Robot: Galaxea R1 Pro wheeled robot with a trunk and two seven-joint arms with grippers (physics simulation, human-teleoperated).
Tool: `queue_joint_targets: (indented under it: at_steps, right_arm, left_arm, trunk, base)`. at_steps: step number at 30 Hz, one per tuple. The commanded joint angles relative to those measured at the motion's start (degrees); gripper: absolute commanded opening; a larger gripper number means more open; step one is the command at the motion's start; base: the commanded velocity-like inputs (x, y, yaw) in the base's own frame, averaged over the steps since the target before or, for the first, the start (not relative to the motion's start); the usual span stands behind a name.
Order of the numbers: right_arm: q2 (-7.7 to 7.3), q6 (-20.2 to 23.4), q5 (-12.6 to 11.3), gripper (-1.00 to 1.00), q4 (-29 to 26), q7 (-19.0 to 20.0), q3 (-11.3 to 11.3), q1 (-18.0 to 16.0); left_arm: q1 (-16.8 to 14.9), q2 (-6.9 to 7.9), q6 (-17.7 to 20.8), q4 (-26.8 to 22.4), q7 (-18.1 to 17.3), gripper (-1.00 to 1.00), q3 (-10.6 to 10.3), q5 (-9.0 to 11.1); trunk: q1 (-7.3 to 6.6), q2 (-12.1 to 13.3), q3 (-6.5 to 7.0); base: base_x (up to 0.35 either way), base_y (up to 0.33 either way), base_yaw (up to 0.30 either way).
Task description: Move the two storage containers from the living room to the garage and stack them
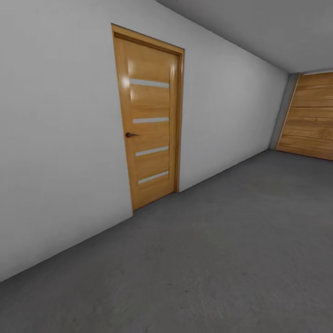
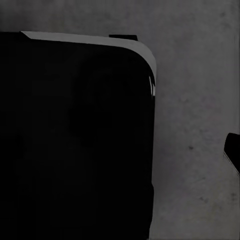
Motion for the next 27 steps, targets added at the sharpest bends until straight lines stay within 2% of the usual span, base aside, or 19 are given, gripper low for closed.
queue_joint_targets:
  at_steps: [1,27]
  right_arm:
    - [0.00,-0.2,0.0,1.00,0.1,0.0,0.0,0.0]
    - [0.04,-0.4,0.0,1.00,0.1,0.0,0.0,0.0]
  left_arm:
    - [0.0,0.00,0.0,-0.1,0.1,1.00,0.0,0.4]
    - [0.0,-0.09,0.0,-0.1,0.0,1.00,0.0,0.1]
  trunk:
    - [0.03,0.0,-0.05]
    - [0.03,0.0,-0.05]
  base:
    - [0.322,0.000,0.000]
    - [0.322,0.000,0.000]
